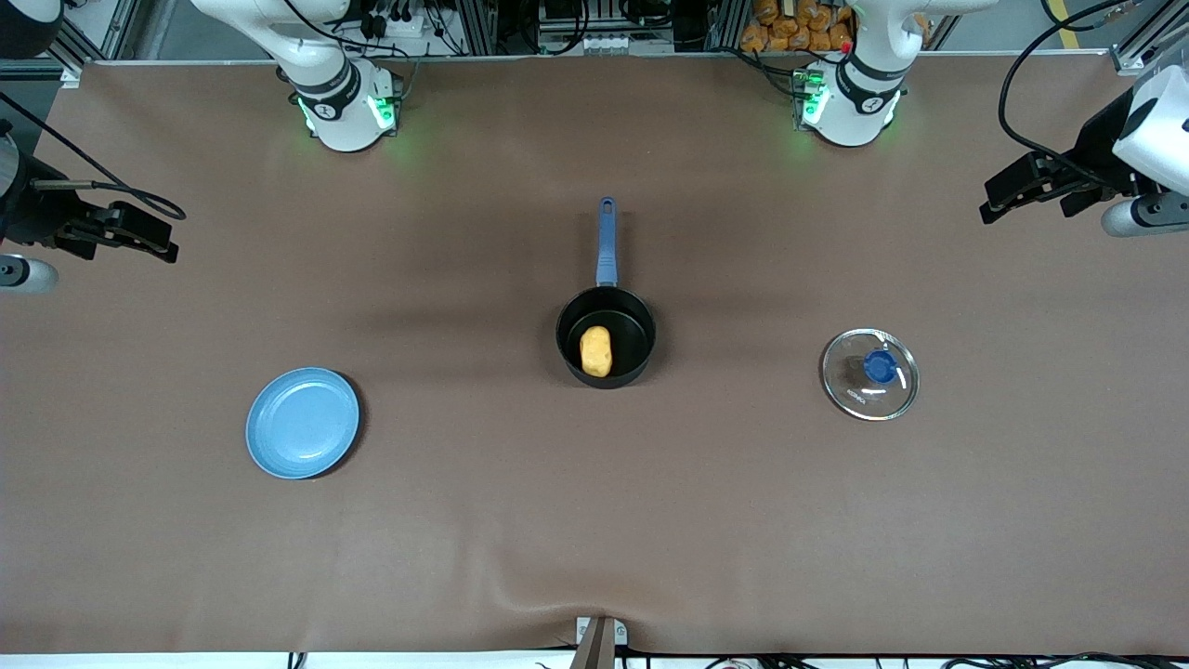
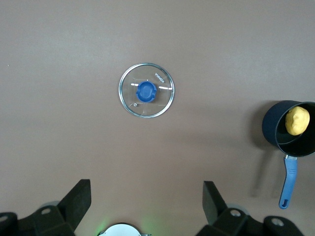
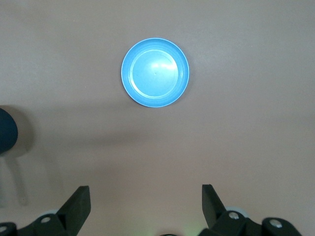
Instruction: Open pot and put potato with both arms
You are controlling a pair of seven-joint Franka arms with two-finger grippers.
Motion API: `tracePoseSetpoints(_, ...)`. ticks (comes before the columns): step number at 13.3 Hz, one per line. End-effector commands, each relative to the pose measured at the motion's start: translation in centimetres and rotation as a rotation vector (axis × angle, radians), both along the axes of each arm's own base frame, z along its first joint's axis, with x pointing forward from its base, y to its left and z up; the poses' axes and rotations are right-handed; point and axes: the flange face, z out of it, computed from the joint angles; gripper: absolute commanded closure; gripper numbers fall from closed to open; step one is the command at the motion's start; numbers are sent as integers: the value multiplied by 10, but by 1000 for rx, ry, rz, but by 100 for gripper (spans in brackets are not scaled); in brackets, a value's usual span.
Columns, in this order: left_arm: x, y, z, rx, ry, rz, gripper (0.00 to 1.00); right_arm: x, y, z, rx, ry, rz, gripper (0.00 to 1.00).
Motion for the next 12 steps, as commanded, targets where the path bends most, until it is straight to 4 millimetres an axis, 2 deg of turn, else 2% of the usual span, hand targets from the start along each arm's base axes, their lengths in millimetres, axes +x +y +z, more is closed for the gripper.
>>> tracePoseSetpoints(1, -1, -3, 0, -20, 7, -2, 0, -8, 3, 9, 15, 3, 7, 0)
tracePoseSetpoints(12, -2, -1, 2, -19, 5, -5, 0, -11, 11, 12, 7, 6, 21, 0)
